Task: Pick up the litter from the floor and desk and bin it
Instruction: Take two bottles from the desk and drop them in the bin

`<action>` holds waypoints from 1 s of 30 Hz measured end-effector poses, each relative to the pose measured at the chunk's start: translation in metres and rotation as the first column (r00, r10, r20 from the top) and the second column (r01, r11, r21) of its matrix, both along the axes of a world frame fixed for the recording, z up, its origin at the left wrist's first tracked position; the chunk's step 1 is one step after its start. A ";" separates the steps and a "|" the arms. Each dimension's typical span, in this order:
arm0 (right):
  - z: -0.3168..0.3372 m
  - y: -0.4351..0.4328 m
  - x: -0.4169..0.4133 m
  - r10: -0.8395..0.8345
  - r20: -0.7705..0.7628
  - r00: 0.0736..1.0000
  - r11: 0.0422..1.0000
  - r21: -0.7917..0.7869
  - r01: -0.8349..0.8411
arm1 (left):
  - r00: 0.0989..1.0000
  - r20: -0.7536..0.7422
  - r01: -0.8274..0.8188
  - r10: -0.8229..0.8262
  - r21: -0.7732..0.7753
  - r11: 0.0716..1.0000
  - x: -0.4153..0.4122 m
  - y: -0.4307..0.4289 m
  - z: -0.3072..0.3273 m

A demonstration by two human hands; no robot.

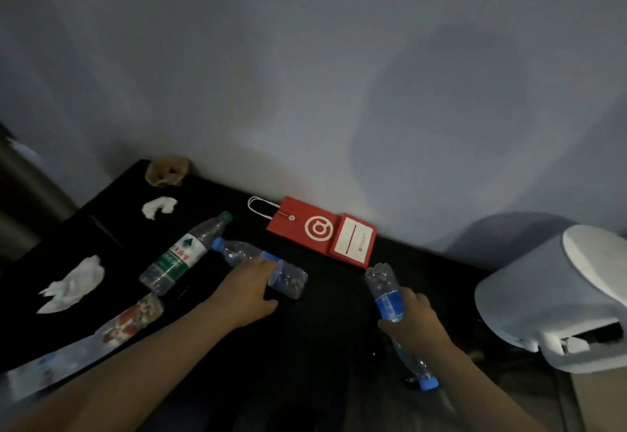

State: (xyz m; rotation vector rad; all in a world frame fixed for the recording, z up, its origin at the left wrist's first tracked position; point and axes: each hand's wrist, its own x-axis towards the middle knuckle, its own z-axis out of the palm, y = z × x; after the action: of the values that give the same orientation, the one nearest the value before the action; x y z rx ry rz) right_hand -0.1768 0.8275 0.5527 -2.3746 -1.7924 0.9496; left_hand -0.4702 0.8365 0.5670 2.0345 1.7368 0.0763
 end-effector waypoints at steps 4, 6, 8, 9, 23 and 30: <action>-0.046 0.028 -0.006 -0.066 0.060 0.996 0.997 -0.022 0.067 | 0.988 -0.130 0.080 -0.083 -0.031 0.996 -0.001 0.046 -0.036; -0.072 0.034 -0.011 -0.094 0.102 0.990 0.996 0.001 0.094 | 0.953 -0.267 0.120 -0.142 -0.096 0.988 -0.002 0.069 -0.057; -0.098 0.028 -0.018 -0.083 0.236 0.968 0.993 0.097 0.062 | 0.923 -0.338 0.162 -0.184 -0.091 0.983 -0.004 0.083 -0.079; -0.108 0.024 -0.020 -0.058 0.303 0.951 0.990 0.138 0.017 | 0.915 -0.356 0.182 -0.192 -0.060 0.981 -0.006 0.087 -0.088; -0.126 0.031 -0.008 -0.072 0.302 0.950 0.980 0.197 0.012 | 0.895 -0.404 0.175 -0.187 -0.066 0.982 0.001 0.113 -0.109; -0.084 0.029 0.000 -0.262 -0.016 0.965 0.964 0.041 0.262 | 0.953 -0.285 0.044 -0.106 -0.215 0.976 0.020 0.092 -0.084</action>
State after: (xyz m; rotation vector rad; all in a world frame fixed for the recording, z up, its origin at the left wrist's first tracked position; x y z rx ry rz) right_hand -0.1765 0.8561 0.4683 -2.4918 -1.4297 0.8783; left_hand -0.4500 0.9286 0.4835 2.0327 1.7506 -0.4376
